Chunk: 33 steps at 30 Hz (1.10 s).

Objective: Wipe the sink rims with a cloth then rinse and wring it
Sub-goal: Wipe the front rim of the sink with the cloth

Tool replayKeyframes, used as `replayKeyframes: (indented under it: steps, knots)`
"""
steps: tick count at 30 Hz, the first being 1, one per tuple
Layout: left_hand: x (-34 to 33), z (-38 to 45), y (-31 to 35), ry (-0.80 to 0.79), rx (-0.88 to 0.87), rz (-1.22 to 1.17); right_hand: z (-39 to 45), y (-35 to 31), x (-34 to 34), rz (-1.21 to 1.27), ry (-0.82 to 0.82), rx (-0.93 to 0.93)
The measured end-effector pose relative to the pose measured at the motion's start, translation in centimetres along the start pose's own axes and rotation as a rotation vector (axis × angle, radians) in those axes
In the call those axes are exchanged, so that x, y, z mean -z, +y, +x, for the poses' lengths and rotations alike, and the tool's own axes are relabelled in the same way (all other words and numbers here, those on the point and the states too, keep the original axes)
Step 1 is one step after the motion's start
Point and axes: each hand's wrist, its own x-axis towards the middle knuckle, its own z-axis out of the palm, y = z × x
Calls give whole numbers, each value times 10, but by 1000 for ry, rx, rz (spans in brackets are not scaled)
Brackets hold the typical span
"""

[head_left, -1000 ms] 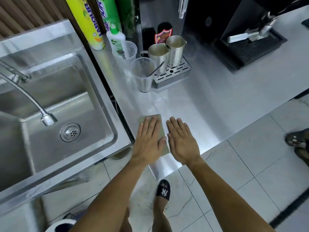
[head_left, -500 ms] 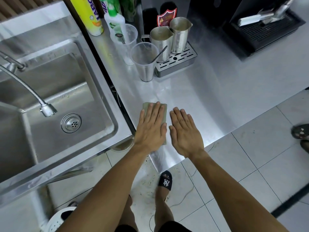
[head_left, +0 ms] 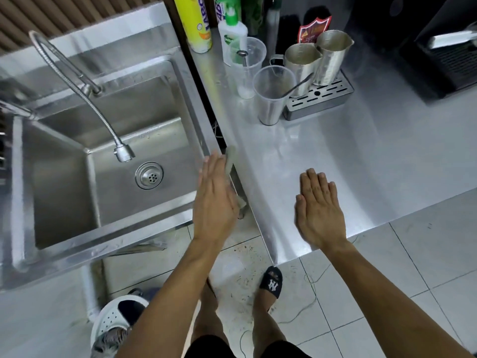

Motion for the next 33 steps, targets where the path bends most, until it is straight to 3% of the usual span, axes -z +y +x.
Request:
replayKeyframes:
  steps: [6,14,18,21,25,28,33]
  knots:
    - [-30,-29,-52,-305,-47,260,-3,-14,3,107,3,-23]
    - [-17,-36,-81,-283,54,323,14,-121,-24,215,-165,381]
    - [36,-59,-145,-291,123,380,14,-152,-38,166,-186,449]
    - [29,-52,-140,-265,171,393,11,-166,-45,141,-170,456]
    - [-1,-37,-109,-290,18,360,12,-173,-48,109,-155,378]
    - [25,-49,-144,-313,-129,378,13,-168,-49,46,-153,447]
    - [86,-79,-224,-331,-143,475,11,-173,-49,25,-130,424]
